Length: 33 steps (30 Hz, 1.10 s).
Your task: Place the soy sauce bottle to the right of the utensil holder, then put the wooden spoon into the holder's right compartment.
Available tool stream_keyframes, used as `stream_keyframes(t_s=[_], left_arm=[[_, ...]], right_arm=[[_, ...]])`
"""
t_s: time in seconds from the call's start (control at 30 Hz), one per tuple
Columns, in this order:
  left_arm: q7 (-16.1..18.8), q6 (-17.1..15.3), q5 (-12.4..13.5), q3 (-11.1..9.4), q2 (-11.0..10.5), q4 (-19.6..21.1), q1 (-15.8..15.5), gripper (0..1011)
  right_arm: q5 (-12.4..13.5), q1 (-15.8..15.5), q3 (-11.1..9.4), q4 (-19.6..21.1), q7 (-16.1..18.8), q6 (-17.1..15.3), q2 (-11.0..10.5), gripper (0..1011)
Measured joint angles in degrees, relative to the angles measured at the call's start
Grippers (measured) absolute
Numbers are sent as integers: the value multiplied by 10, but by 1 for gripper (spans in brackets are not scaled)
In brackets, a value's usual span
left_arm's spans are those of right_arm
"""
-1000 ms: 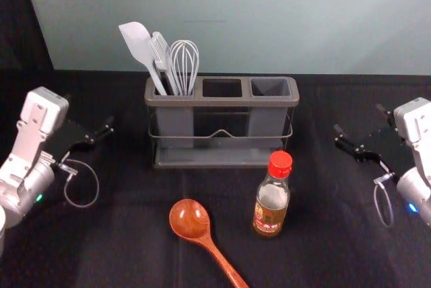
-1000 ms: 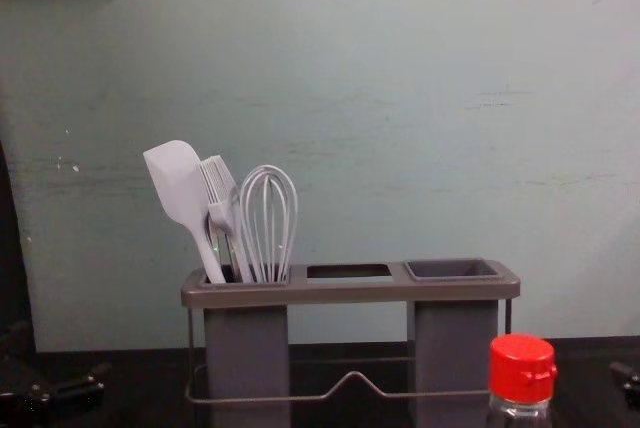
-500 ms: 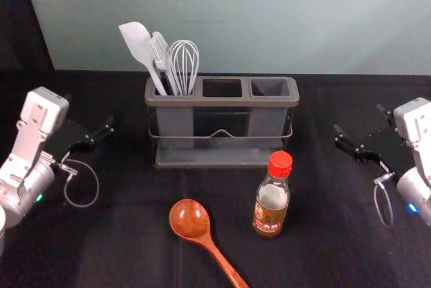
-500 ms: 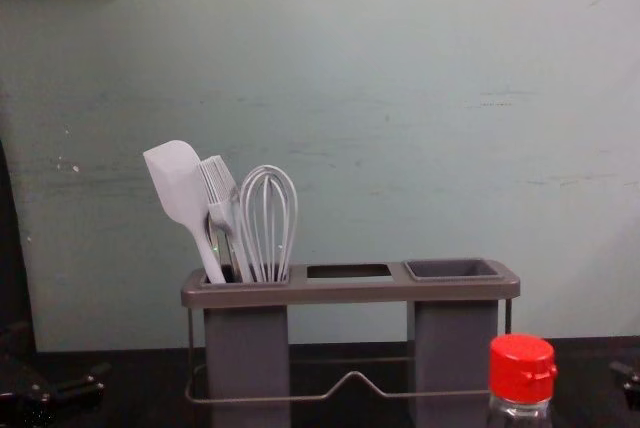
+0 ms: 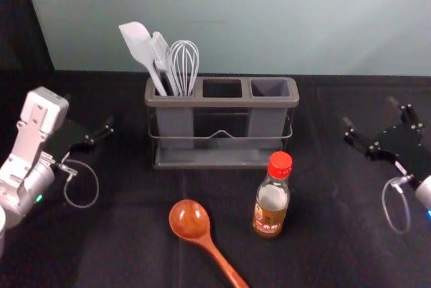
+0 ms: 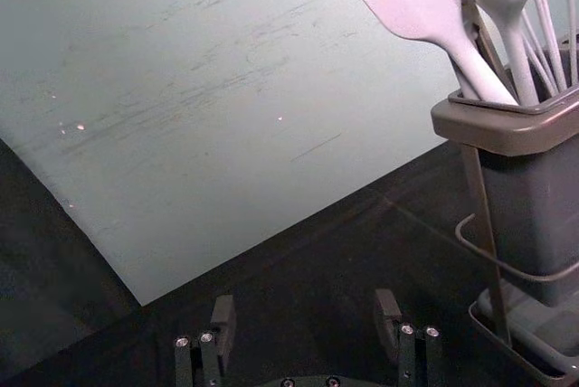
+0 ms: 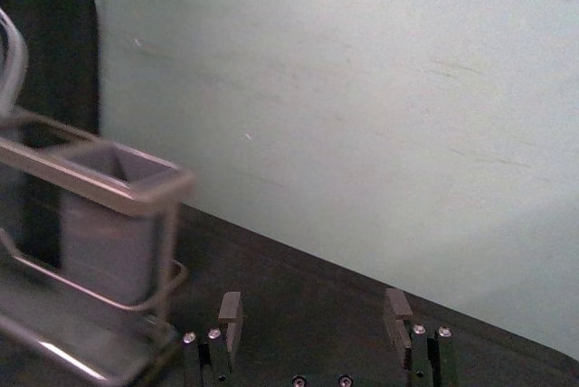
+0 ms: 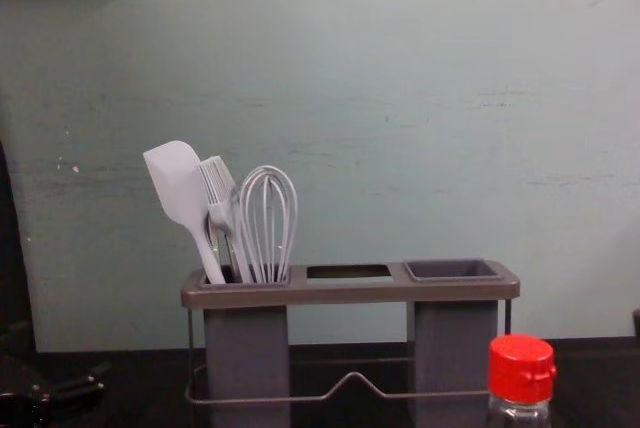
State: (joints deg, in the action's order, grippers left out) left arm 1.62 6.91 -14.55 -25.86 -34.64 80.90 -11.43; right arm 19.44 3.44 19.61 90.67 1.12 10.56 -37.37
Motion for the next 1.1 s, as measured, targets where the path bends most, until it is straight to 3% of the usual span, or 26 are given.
stream_keyframes(t_s=[0.2, 0.47, 0.6, 0.77, 0.97, 1.1], left_arm=[[0, 0, 0, 0, 0, 0, 0, 1005], [0, 0, 0, 0, 0, 0, 0, 1005], [0, 0, 0, 0, 0, 0, 0, 1005], [0, 0, 0, 0, 0, 0, 0, 1005], [0, 0, 0, 0, 0, 0, 0, 1005], [0, 0, 0, 0, 0, 0, 0, 1005]], right_arm=[[79, -62, -44, 72, 58, -6, -35, 1003], [141, -115, -74, 119, 118, -23, -64, 1003], [156, -134, -82, 133, 150, -27, -80, 1002], [179, -151, -88, 142, 216, -27, -104, 1002], [186, -149, -83, 135, 290, -15, -118, 1002], [187, -140, -75, 128, 325, -9, -117, 1002]])
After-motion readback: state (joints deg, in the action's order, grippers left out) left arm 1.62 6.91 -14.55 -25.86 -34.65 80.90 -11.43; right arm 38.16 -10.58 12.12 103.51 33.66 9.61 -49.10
